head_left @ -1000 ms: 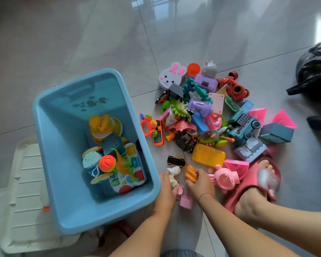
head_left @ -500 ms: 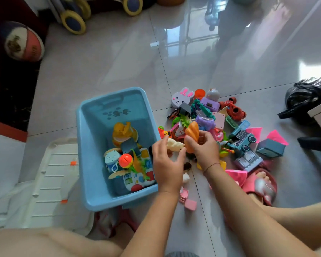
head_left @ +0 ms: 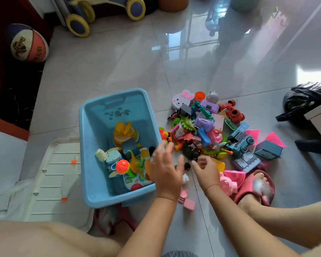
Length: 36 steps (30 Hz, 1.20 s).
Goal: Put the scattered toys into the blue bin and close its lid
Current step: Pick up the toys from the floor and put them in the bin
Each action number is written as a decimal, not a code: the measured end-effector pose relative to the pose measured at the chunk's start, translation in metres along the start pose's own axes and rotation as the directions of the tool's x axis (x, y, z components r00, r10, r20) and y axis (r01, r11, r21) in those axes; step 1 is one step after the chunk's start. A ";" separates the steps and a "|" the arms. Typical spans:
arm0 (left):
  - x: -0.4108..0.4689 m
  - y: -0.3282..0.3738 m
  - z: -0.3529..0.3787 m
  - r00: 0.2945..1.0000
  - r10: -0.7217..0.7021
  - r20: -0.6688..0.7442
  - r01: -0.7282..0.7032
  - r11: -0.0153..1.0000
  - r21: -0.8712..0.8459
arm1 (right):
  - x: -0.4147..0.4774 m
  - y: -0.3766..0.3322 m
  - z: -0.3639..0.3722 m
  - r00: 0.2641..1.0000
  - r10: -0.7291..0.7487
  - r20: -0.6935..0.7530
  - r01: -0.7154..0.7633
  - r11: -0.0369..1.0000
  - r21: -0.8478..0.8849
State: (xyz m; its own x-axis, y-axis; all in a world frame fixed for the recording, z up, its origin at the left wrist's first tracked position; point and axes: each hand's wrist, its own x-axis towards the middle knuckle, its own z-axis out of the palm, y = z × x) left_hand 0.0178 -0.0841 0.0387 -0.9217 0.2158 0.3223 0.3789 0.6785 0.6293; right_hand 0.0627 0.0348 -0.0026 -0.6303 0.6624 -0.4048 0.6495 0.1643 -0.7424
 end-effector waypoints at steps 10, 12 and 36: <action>-0.089 -0.044 0.055 0.547 -0.310 0.777 -0.010 0.927 0.376 | -0.046 0.103 0.027 0.830 0.303 0.469 0.031 0.814 -0.580; -0.084 -0.051 0.061 0.487 -0.319 0.813 -0.081 0.910 0.406 | -0.046 0.106 0.031 0.833 0.292 0.470 0.051 0.805 -0.591; -0.041 -0.041 0.114 0.525 -0.339 0.781 0.222 0.940 0.258 | 0.015 0.106 0.011 0.985 0.156 0.078 -0.114 0.914 -0.390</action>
State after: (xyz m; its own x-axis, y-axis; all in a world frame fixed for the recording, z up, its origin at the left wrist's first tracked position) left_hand 0.0306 -0.0404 -0.0812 -0.6769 0.4319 -0.5961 0.1301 0.8672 0.4806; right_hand 0.1180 0.0540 -0.0933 -0.5521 0.6211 -0.5562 0.8314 0.3598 -0.4235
